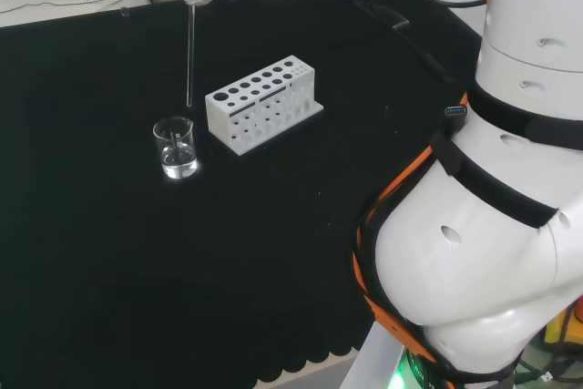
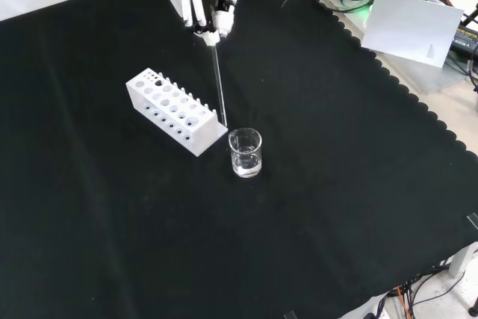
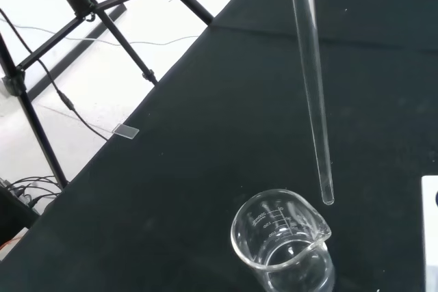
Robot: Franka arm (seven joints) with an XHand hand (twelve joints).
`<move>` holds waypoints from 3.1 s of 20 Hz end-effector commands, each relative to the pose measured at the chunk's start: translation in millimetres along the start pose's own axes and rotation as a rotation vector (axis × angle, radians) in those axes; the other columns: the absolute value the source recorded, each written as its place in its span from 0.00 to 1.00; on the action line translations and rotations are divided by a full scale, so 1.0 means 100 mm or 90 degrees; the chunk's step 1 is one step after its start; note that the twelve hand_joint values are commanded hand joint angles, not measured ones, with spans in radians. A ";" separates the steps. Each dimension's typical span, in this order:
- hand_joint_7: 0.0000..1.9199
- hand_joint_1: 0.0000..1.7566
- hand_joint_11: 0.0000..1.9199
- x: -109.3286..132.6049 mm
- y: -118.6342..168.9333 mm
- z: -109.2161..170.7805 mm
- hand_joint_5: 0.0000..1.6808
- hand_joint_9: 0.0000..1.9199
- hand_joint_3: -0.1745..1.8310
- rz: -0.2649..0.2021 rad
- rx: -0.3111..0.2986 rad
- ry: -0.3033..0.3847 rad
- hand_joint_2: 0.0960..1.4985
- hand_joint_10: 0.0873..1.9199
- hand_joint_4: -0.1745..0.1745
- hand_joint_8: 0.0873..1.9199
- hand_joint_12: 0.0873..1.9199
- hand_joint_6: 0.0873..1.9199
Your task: Put the glass rod back on the white test tube rack.
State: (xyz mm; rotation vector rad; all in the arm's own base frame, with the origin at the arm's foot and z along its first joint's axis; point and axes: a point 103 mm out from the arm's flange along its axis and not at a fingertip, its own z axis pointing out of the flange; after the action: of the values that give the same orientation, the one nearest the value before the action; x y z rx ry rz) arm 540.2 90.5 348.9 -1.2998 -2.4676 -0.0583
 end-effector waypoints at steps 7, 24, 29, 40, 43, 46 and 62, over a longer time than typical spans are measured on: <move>0.53 0.74 0.83 -0.31 -0.01 -0.05 0.82 0.84 0.00 0.032 -0.003 0.005 0.75 0.53 0.00 0.64 0.48 0.00; 0.53 0.74 0.83 -0.60 0.06 -0.04 0.82 0.84 0.00 0.058 0.002 0.007 0.75 0.53 0.00 0.64 0.47 0.00; 0.53 0.74 0.83 -0.64 0.08 -0.04 0.82 0.84 0.00 0.061 0.004 0.011 0.75 0.53 0.00 0.64 0.47 0.00; 0.53 0.74 0.83 -0.86 0.04 -0.02 0.82 0.84 0.00 0.068 0.001 0.017 0.75 0.53 0.00 0.64 0.47 0.00; 0.53 0.74 0.83 -0.89 0.04 -0.02 0.82 0.84 0.00 0.069 0.000 0.026 0.75 0.53 0.00 0.64 0.47 0.00; 0.53 0.74 0.83 -0.97 0.04 -0.02 0.82 0.84 0.00 0.071 0.002 0.033 0.75 0.53 0.00 0.64 0.47 0.00; 0.53 0.74 0.83 -1.02 0.17 0.29 0.82 0.84 0.00 0.073 0.022 0.045 0.75 0.53 0.00 0.64 0.47 0.00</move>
State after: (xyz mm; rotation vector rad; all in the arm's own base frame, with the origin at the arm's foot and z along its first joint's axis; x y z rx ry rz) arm 600.9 22.2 294.7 -1.4111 -2.3291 -0.0392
